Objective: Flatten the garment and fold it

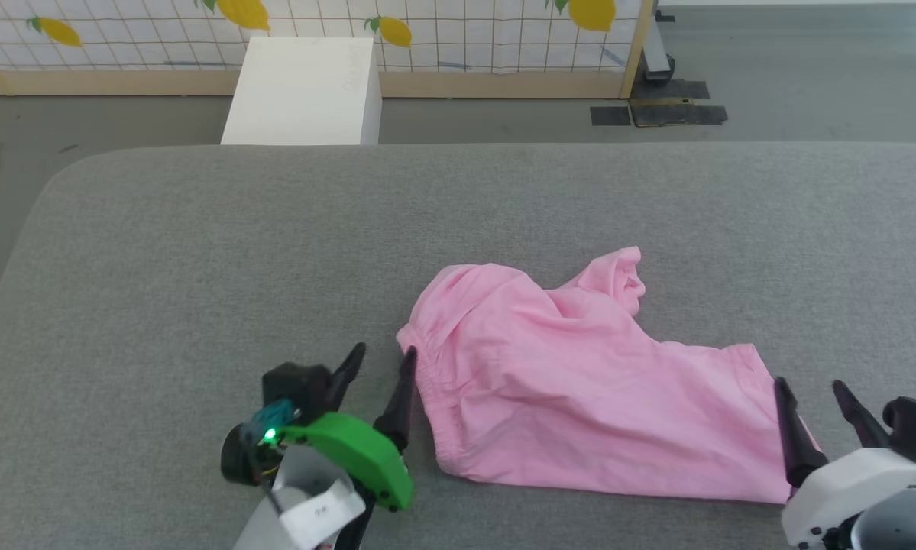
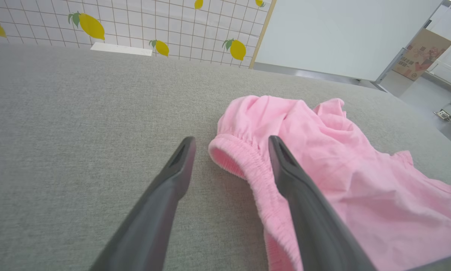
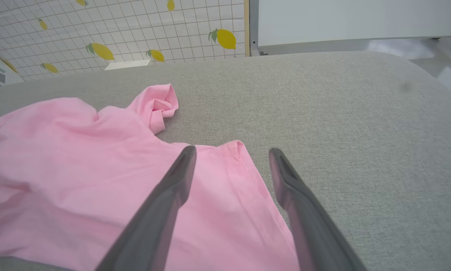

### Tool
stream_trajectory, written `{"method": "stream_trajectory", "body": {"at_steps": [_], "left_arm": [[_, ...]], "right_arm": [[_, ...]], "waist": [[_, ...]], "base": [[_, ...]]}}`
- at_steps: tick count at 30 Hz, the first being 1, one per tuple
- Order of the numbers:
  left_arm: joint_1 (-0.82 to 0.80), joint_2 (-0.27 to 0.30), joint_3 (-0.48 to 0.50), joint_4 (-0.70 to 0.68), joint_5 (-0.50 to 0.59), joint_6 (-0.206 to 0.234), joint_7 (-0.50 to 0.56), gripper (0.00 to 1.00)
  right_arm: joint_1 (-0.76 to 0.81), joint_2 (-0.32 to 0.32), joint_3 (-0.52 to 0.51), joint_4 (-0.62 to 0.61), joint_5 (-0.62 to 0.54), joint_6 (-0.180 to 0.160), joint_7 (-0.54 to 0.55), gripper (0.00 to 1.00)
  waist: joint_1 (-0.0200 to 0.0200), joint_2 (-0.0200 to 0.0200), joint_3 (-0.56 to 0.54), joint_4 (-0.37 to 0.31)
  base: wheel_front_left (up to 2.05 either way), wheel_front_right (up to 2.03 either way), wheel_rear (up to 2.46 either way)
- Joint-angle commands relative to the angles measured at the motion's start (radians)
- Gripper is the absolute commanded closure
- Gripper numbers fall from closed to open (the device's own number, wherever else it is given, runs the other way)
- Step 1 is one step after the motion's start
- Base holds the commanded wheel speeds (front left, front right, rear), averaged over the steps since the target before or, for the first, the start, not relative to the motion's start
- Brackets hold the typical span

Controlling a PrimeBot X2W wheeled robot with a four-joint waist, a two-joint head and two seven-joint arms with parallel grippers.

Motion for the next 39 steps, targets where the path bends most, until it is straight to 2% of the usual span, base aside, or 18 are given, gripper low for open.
{"method": "stream_trajectory", "body": {"at_steps": [1, 3, 10, 11, 13, 18, 22, 26, 31, 32, 33, 34, 39], "left_arm": [[-0.032, -0.001, -0.011, 0.016, -0.011, -0.008, 0.032, 0.0], [-0.059, -0.001, -0.024, 0.041, -0.023, -0.009, 0.086, 0.0], [-0.128, -0.001, -0.03, 0.105, -0.079, 0.03, 0.274, 0.0], [-0.137, -0.001, -0.03, 0.101, -0.085, 0.032, 0.289, 0.19], [-0.153, -0.001, -0.029, 0.091, -0.087, 0.037, 0.301, 1.0], [-0.205, 0.008, -0.025, 0.083, -0.081, 0.05, 0.313, 1.0], [-0.303, 0.012, 0.006, 0.123, -0.066, 0.083, 0.269, 1.0], [-0.427, 0.037, 0.029, 0.245, -0.034, 0.117, 0.235, 1.0], [-0.513, 0.062, 0.052, 0.401, -0.037, 0.123, 0.214, 1.0], [-0.524, 0.061, 0.062, 0.426, -0.048, 0.118, 0.203, 0.87], [-0.529, 0.06, 0.069, 0.442, -0.058, 0.11, 0.19, 0.34], [-0.533, 0.059, 0.076, 0.457, -0.069, 0.101, 0.173, 0.0], [-0.501, 0.047, 0.081, 0.494, -0.099, 0.057, 0.098, 0.0]], "right_arm": [[-0.022, 0.0, 0.017, -0.007, -0.001, -0.002, -0.012, 0.0], [-0.027, 0.0, 0.035, -0.008, -0.001, -0.002, -0.019, 0.0], [-0.052, 0.0, 0.088, -0.016, 0.004, -0.002, -0.061, 0.0], [-0.056, 0.0, 0.097, -0.021, 0.005, -0.002, -0.073, 0.0], [-0.063, 0.0, 0.112, -0.03, 0.005, -0.002, -0.094, 0.0], [-0.08, 0.0, 0.136, -0.051, 0.002, -0.002, -0.149, 0.0], [-0.102, 0.0, 0.155, -0.055, -0.001, -0.002, -0.165, 0.0], [-0.139, 0.0, 0.196, -0.045, 0.001, -0.002, -0.169, 0.0], [-0.168, 0.0, 0.23, -0.024, 0.01, -0.002, -0.182, 0.0], [-0.171, 0.0, 0.236, -0.017, 0.013, -0.002, -0.184, 0.0], [-0.172, 0.0, 0.24, -0.012, 0.014, -0.002, -0.187, 0.0], [-0.172, 0.0, 0.243, -0.007, 0.015, -0.002, -0.189, 0.0], [-0.162, 0.0, 0.238, 0.011, 0.015, -0.002, -0.191, 0.0]], "waist": [[0.0, 0.0, 0.005, -0.009], [0.0, 0.0, 0.009, -0.019], [0.0, 0.0, 0.027, -0.056], [0.0, 0.0, 0.031, -0.062], [0.0, 0.0, 0.038, -0.069], [0.0, 0.0, 0.063, -0.079], [0.0, 0.0, 0.095, -0.083], [0.0, 0.0, 0.128, -0.102], [0.0, 0.0, 0.147, -0.124], [0.0, 0.0, 0.147, -0.127], [0.0, 0.0, 0.147, -0.128], [0.0, 0.0, 0.145, -0.127], [0.0, 0.0, 0.111, -0.107]], "base": [[0.0, 0.0, 0.0], [0.0, 0.0, 0.0], [0.0, 0.0, 0.0], [0.0, 0.0, 0.0], [0.0, 0.0, 0.0], [0.0, 0.0, 0.0], [0.0, 0.0, 0.0], [0.0, 0.0, 0.0], [0.0, 0.0, 0.0], [0.0, 0.0, 0.0], [0.0, 0.0, 0.0], [0.0, 0.0, 0.0], [0.0, 0.0, 0.0]]}}
